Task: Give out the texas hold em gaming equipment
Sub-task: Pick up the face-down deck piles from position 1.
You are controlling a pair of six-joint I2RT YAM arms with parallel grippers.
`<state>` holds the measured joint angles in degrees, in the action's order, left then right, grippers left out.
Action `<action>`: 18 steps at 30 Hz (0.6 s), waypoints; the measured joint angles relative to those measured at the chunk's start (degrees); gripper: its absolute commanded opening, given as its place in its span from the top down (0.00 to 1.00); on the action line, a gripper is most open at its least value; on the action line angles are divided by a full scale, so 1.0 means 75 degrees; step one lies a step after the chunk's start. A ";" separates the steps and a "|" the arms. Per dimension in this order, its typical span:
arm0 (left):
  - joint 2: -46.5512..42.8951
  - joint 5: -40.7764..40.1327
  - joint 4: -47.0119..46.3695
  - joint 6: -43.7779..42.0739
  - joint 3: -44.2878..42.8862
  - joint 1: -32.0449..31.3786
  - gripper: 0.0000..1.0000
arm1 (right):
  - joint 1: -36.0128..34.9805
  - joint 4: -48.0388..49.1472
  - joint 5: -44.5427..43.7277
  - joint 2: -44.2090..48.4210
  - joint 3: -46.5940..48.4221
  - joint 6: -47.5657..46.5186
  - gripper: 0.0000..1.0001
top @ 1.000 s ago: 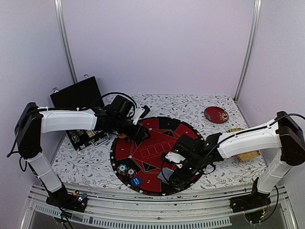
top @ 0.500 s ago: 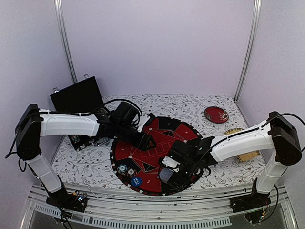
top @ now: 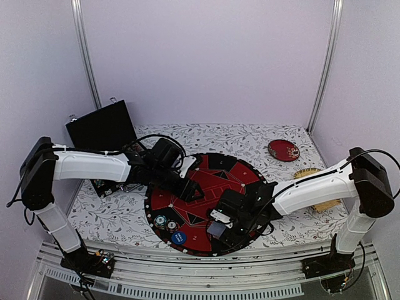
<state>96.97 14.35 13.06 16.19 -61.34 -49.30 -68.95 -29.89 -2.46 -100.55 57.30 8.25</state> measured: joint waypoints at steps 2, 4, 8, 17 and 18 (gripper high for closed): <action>-0.0003 -0.0009 -0.0006 -0.0003 0.0047 0.0000 0.33 | -0.0044 -0.0012 -0.0017 -0.0015 0.0017 0.0061 0.38; -0.0003 -0.0017 0.0003 -0.0003 0.0073 0.0000 0.33 | -0.0067 -0.0017 -0.0035 -0.0023 0.0038 0.0131 0.40; -0.0108 -0.0029 -0.0003 -0.0003 0.0149 0.0000 0.33 | -0.0067 -0.0122 -0.0050 0.0015 0.0111 0.0172 0.45; -0.0463 0.0318 -0.0236 0.0245 0.0635 0.0000 0.34 | -0.0070 0.0073 -0.0052 0.0236 -0.0067 0.0061 0.49; -0.0493 0.0463 -0.0326 0.0326 0.0731 0.0000 0.34 | -0.0076 0.0114 -0.0061 0.0277 -0.0105 0.0009 0.49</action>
<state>93.27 17.82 10.61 18.63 -55.86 -49.30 -69.52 -29.04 -2.92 -98.48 56.51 8.32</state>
